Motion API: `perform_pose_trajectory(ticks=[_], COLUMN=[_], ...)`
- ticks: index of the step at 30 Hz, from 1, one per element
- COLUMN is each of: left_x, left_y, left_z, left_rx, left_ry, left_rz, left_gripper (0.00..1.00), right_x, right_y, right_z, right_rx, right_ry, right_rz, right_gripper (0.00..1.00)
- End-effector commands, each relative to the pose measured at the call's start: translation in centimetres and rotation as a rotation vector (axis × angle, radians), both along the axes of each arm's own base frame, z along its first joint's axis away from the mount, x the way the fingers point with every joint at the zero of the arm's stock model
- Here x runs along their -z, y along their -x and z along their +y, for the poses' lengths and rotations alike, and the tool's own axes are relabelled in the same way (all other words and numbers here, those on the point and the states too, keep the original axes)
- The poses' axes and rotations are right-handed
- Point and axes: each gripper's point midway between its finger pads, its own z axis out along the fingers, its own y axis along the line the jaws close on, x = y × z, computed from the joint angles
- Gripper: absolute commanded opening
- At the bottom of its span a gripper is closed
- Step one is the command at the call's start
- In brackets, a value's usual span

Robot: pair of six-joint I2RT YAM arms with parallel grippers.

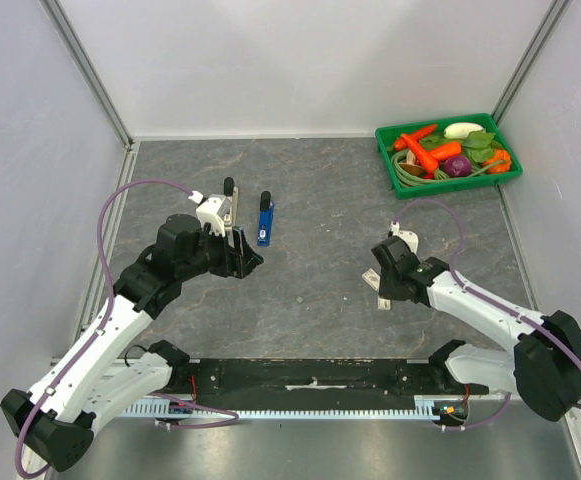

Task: Unload the staples from the stapler

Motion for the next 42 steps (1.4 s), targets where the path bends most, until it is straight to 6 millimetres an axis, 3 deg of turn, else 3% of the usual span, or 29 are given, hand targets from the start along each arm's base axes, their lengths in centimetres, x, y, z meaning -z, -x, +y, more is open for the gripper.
perform_pose_trajectory(ticks=[1, 8, 12, 16, 20, 25, 29, 35, 42], left_x=[-0.8, -0.8, -0.8, -0.8, -0.8, -0.7, -0.6, -0.6, -1.0], left_y=[0.2, 0.2, 0.1, 0.1, 0.1, 0.1, 0.0, 0.0, -0.2], left_z=[-0.5, -0.5, -0.5, -0.5, -0.5, -0.3, -0.3, 0.0, 0.5], left_rx=[0.038, 0.038, 0.039, 0.039, 0.04, 0.033, 0.025, 0.013, -0.011], left_ry=[0.019, 0.019, 0.019, 0.017, 0.016, 0.013, 0.01, 0.006, 0.002], left_rz=[-0.039, -0.039, -0.039, -0.039, -0.039, -0.039, -0.039, -0.044, -0.066], left_gripper=[0.72, 0.72, 0.72, 0.72, 0.72, 0.72, 0.72, 0.72, 0.72], right_x=[0.7, 1.1, 0.7, -0.5, -3.2, -6.4, -7.0, -4.6, -2.1], right_y=[-0.3, -0.4, -0.7, -1.3, -2.4, -3.4, -3.2, -1.7, -1.0], right_z=[0.5, 0.6, 0.6, 0.7, 1.6, 5.1, 8.5, 15.2, 19.4], right_rx=[0.02, 0.02, 0.02, 0.023, -0.015, -0.151, -0.236, -0.482, -0.726], right_ry=[-0.03, -0.022, -0.023, -0.02, -0.05, -0.13, -0.157, -0.126, -0.11], right_rz=[0.001, 0.013, 0.0, -0.025, -0.078, -0.126, -0.124, -0.087, -0.069], right_gripper=[0.19, 0.25, 0.4, 0.47, 0.49, 0.5, 0.51, 0.54, 0.62])
